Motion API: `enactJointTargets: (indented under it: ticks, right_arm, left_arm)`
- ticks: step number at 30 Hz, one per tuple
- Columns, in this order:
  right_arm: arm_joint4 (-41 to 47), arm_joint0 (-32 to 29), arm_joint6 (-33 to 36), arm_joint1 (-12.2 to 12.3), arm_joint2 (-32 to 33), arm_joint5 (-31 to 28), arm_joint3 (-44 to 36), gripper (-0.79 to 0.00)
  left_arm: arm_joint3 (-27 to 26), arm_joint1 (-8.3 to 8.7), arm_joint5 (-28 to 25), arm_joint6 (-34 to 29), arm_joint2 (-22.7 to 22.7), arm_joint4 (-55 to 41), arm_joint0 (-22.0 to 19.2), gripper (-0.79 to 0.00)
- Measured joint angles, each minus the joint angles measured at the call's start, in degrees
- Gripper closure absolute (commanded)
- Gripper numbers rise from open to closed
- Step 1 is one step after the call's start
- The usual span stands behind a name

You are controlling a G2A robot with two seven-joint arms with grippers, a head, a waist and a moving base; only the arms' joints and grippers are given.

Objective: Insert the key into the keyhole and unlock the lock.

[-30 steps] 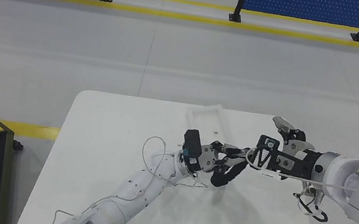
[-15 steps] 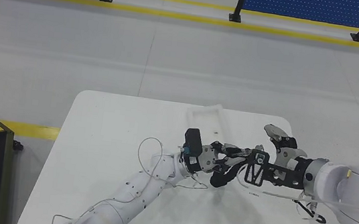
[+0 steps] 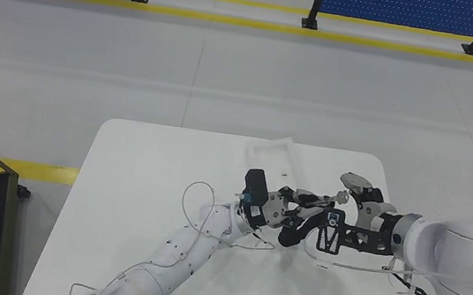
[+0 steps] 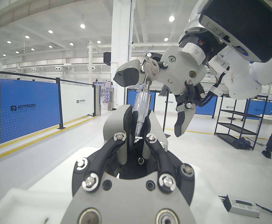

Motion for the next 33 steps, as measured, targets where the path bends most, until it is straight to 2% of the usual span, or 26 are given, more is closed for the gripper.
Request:
enactJointTargets:
  ticks: [4,12,33]
  right_arm:
    - [1.11,0.75,0.02,0.46,0.55,0.02,0.00,-0.785]
    - [-0.33,0.81,-4.50,1.83,-0.21,-4.50,0.00,-0.785]
    - [-2.03,1.28,-7.20,3.55,-1.10,-7.19,0.00,-0.785]
  left_arm:
    - [0.80,-0.09,-0.21,-0.02,-0.07,-0.31,-0.03,0.000]
    - [2.45,-0.56,-0.65,-0.34,-0.02,-1.29,-0.45,0.000]
    - [5.21,-1.87,-1.50,0.36,0.43,-2.44,-1.82,0.000]
